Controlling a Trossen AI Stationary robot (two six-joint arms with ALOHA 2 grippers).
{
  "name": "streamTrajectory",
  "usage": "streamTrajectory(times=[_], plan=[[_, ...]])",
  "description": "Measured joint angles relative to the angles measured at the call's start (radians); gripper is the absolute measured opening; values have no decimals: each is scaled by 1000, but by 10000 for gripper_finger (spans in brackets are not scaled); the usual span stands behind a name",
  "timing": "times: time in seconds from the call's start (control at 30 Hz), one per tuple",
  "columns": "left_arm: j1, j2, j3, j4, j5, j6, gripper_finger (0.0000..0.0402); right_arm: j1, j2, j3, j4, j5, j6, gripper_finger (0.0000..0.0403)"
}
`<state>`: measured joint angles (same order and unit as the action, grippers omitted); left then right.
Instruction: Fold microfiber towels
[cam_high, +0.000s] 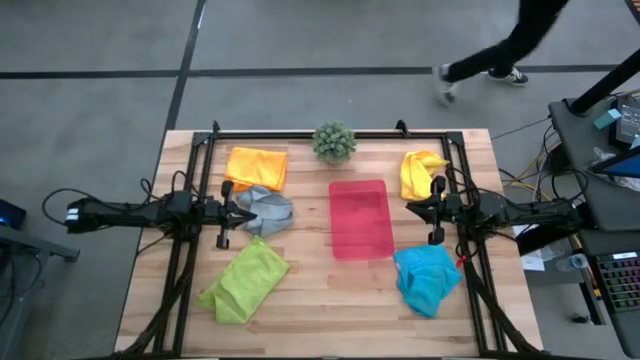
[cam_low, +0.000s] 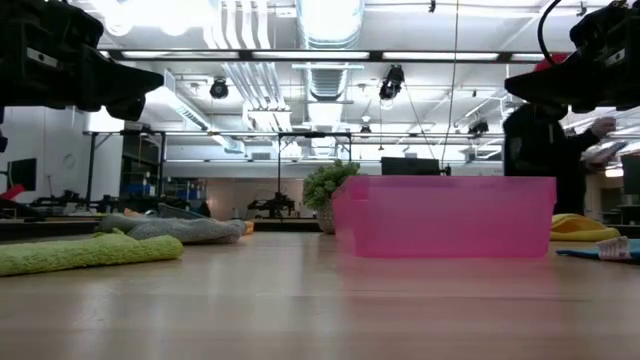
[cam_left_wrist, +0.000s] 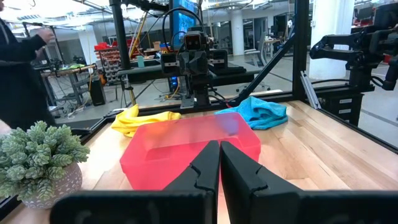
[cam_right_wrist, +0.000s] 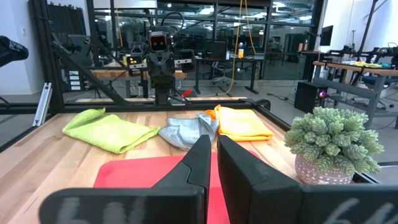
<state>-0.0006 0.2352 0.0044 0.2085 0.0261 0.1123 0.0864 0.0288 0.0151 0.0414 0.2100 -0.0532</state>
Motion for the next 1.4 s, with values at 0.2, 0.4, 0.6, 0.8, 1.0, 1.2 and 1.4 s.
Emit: streamTrajectory(times=[0.2, 0.4, 0.6, 0.8, 1.0, 1.2, 1.4], plan=[[0, 0, 0, 0, 0, 0, 0, 0, 0, 0, 0, 0, 0, 22], [0, 0, 0, 0, 0, 0, 0, 0, 0, 0, 0, 0, 0, 22], [0, 0, 0, 0, 0, 0, 0, 0, 0, 0, 0, 0, 0, 22], [0, 0, 0, 34, -28, 5, 0, 0, 0, 0, 1, 0, 5, 22], [-1, 2, 0, 233, -63, -363, 0, 0, -1, 0, 38, -44, 617, 22], [-1, -3, 0, 357, -62, -348, 0, 0, -1, 0, 43, -50, 742, 22], [-1, -5, 0, 454, -62, -413, 0, 0, -1, 0, 45, -50, 733, 22]])
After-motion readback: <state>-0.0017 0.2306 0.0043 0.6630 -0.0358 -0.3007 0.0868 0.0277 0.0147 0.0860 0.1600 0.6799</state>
